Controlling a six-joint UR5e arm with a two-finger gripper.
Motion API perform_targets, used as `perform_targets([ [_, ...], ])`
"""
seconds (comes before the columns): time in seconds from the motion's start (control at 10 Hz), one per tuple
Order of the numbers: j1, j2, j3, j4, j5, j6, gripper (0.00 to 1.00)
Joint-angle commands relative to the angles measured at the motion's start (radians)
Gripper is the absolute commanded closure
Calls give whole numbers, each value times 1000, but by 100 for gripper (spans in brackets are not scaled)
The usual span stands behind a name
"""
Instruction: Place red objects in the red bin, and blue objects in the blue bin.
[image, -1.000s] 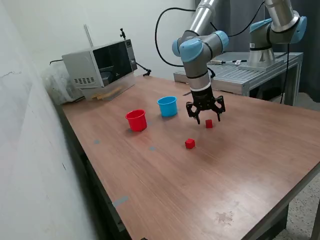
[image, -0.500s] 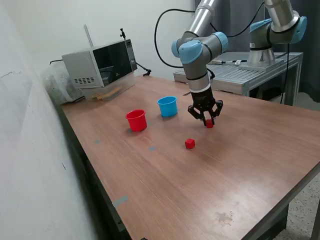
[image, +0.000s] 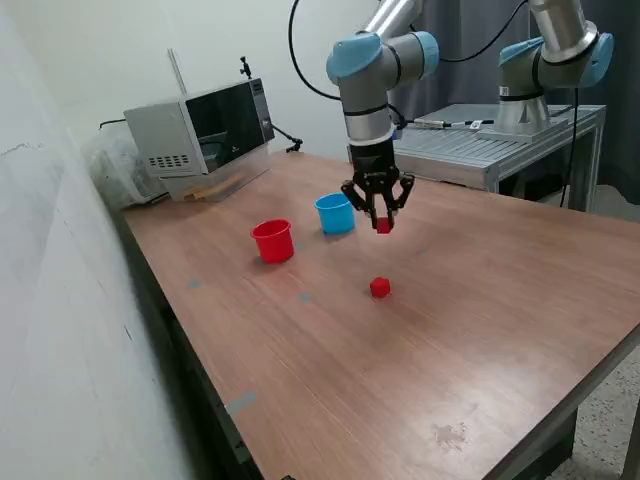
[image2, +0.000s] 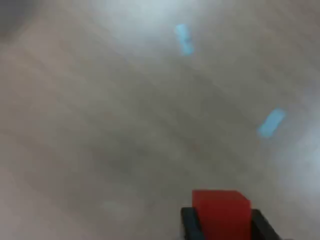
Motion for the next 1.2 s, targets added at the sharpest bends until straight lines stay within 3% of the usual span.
perform_targets([
  [0.0,-45,-23,-63,-3,-41,64,100],
  [0.6,-193,-9,-137,-136,-114,312,100],
  [1.1,-243,92,-201,-153,-118,349,100],
])
